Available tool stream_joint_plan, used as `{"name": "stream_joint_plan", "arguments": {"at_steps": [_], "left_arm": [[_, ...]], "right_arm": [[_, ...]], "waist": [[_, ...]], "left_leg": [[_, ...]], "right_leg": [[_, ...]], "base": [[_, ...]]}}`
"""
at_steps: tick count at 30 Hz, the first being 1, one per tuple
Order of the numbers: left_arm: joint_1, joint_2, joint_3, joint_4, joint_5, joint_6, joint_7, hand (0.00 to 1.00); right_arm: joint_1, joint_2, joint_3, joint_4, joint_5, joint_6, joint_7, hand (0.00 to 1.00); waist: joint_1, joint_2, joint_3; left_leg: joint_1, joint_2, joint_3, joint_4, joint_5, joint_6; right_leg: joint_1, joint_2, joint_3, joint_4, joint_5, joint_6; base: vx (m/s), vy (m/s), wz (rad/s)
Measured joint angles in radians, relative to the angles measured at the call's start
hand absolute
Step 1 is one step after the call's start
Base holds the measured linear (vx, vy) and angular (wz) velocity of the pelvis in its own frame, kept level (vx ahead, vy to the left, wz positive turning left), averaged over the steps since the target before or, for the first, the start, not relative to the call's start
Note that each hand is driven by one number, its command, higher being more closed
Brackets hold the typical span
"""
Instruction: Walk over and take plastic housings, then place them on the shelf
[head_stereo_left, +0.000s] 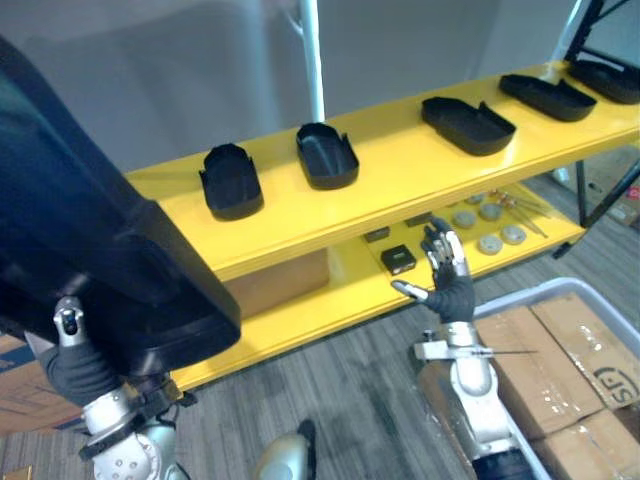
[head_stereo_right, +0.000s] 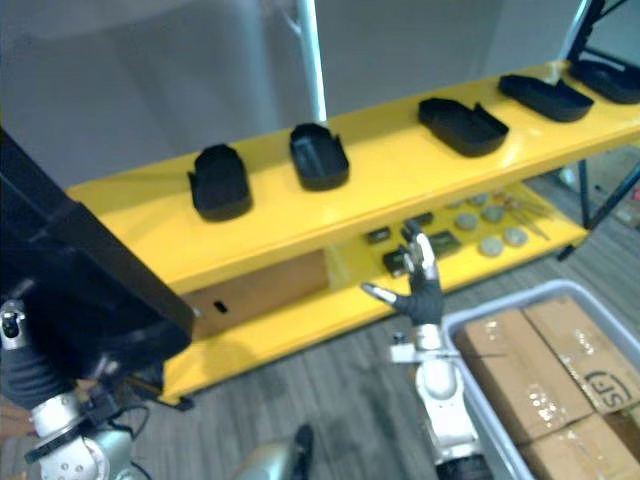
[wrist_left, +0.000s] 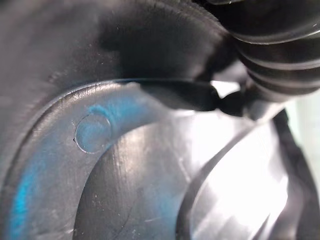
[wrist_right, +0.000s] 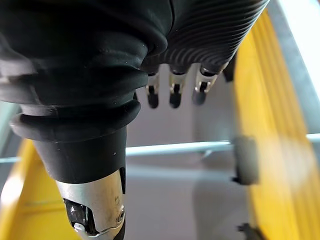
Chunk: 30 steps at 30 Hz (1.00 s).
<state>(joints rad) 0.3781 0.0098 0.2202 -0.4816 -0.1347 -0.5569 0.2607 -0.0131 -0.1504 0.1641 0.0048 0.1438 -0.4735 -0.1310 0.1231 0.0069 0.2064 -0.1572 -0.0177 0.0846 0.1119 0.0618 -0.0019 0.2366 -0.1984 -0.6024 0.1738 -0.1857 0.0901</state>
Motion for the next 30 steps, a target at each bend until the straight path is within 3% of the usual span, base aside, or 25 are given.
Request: {"name": "stream_joint_plan", "arguments": {"at_steps": [2,8,10,11,12,13,14,16,18,20,21,22,25,30], "left_arm": [[-0.002,0.011,0.000,0.000,-0.002,0.009,0.016,1.00],[-0.009,0.019,-0.003,0.000,0.009,0.020,0.049,1.00],[-0.020,0.021,-0.002,0.000,0.028,0.020,0.036,1.00],[-0.027,0.024,0.000,-0.002,0.034,0.020,0.033,1.00],[-0.035,0.028,0.004,-0.009,0.043,0.020,0.030,1.00],[-0.049,0.042,0.002,-0.012,0.064,0.020,0.031,1.00],[-0.064,0.055,0.000,-0.011,0.069,0.020,0.032,1.00],[-0.148,0.109,-0.008,-0.008,0.073,0.020,0.040,1.00],[-0.195,0.124,-0.010,0.014,0.070,0.021,0.044,1.00],[-0.183,0.132,-0.029,0.020,0.066,0.027,0.062,1.00],[-0.161,0.130,-0.043,0.020,0.066,0.029,0.081,1.00],[-0.152,0.117,-0.050,0.023,0.066,0.031,0.087,1.00],[-0.107,0.034,-0.123,0.020,0.063,0.038,0.083,1.00],[-0.095,0.016,-0.124,0.020,0.053,0.045,0.066,1.00]], "right_arm": [[-0.022,0.005,0.028,0.000,-0.003,0.000,0.002,0.00],[-0.047,0.009,0.057,0.006,-0.044,-0.001,-0.043,0.00],[-0.032,0.014,0.053,0.006,-0.060,-0.001,-0.077,0.00],[-0.028,0.015,0.053,0.006,-0.068,-0.001,-0.088,0.00],[-0.027,0.018,0.050,0.006,-0.090,-0.001,-0.101,0.00],[-0.025,0.026,0.037,0.006,-0.113,-0.002,-0.110,0.00],[-0.024,0.030,0.023,0.005,-0.123,-0.002,-0.111,0.00],[-0.019,0.028,-0.038,-0.031,-0.130,-0.011,-0.110,0.00],[-0.005,0.025,-0.088,-0.084,-0.123,-0.034,-0.105,0.00],[0.018,0.021,-0.101,-0.128,-0.118,-0.060,-0.096,0.00],[0.024,0.019,-0.093,-0.152,-0.114,-0.066,-0.083,0.00],[0.025,0.013,-0.090,-0.162,-0.106,-0.072,-0.078,0.00],[0.024,-0.020,-0.081,-0.223,-0.095,-0.073,-0.071,0.00],[-0.029,-0.017,-0.067,-0.229,-0.098,-0.075,-0.133,0.00]], "waist": [[0.002,-0.015,0.006],[0.002,0.015,0.033],[-0.006,0.016,0.045],[-0.012,0.011,0.049],[-0.025,0.000,0.057],[-0.035,-0.002,0.063],[-0.044,0.006,0.067],[-0.080,-0.003,0.061],[-0.085,-0.012,0.056],[-0.085,-0.021,0.051],[-0.081,-0.044,0.037],[-0.086,-0.041,0.034],[-0.074,0.004,-0.018],[-0.039,0.004,-0.025]], "left_leg": [[-0.001,-0.011,0.007,0.013,-0.015,0.021],[-0.036,-0.014,-0.022,0.208,-0.152,0.041],[-0.022,-0.036,-0.044,0.205,-0.163,0.046],[-0.014,-0.044,-0.050,0.197,-0.163,0.046],[0.009,-0.052,-0.057,0.168,-0.163,0.046],[0.042,-0.061,-0.096,0.122,-0.158,0.055],[0.053,-0.061,-0.120,0.103,-0.153,0.063],[0.052,-0.060,-0.206,0.034,-0.143,0.077],[0.050,-0.051,-0.217,-0.007,-0.133,0.062],[0.050,-0.060,-0.218,-0.010,-0.107,0.043],[0.050,-0.084,-0.218,-0.010,-0.098,0.029],[0.049,-0.087,-0.226,-0.004,-0.093,0.024],[0.017,-0.050,-0.272,0.000,-0.038,-0.018],[0.033,-0.021,-0.324,-0.039,-0.003,-0.046]], "right_leg": [[-0.022,-0.021,0.030,0.032,0.009,-0.009],[0.012,-0.034,0.069,0.118,0.012,-0.005],[-0.019,-0.074,0.095,0.259,0.008,-0.013],[-0.044,-0.092,0.115,0.320,0.014,-0.022],[-0.102,-0.111,0.182,0.449,0.052,-0.081],[-0.162,-0.101,0.273,0.548,0.088,-0.111],[-0.177,-0.077,0.312,0.563,0.060,-0.096],[-0.229,0.030,0.417,0.429,-0.065,-0.076],[-0.263,0.096,0.514,0.277,-0.069,-0.070],[-0.272,0.120,0.578,0.171,-0.053,-0.055],[-0.271,0.108,0.579,0.118,-0.040,-0.047],[-0.261,0.105,0.575,0.118,-0.021,-0.037],[-0.221,0.138,0.470,0.038,0.002,-0.048],[-0.183,0.177,0.409,0.029,0.005,-0.054]], "base": [[0.07,0.140,-0.04],[-0.01,0.097,0.12],[-0.04,0.081,0.38],[-0.03,0.084,0.54],[0.00,0.070,0.59],[0.01,0.056,0.68],[0.04,0.001,0.96],[0.03,-0.071,1.16],[0.02,-0.109,0.77],[0.03,-0.149,0.50],[0.06,-0.185,0.46],[0.10,-0.185,0.61],[0.15,-0.177,0.73],[0.15,-0.129,0.49]]}}
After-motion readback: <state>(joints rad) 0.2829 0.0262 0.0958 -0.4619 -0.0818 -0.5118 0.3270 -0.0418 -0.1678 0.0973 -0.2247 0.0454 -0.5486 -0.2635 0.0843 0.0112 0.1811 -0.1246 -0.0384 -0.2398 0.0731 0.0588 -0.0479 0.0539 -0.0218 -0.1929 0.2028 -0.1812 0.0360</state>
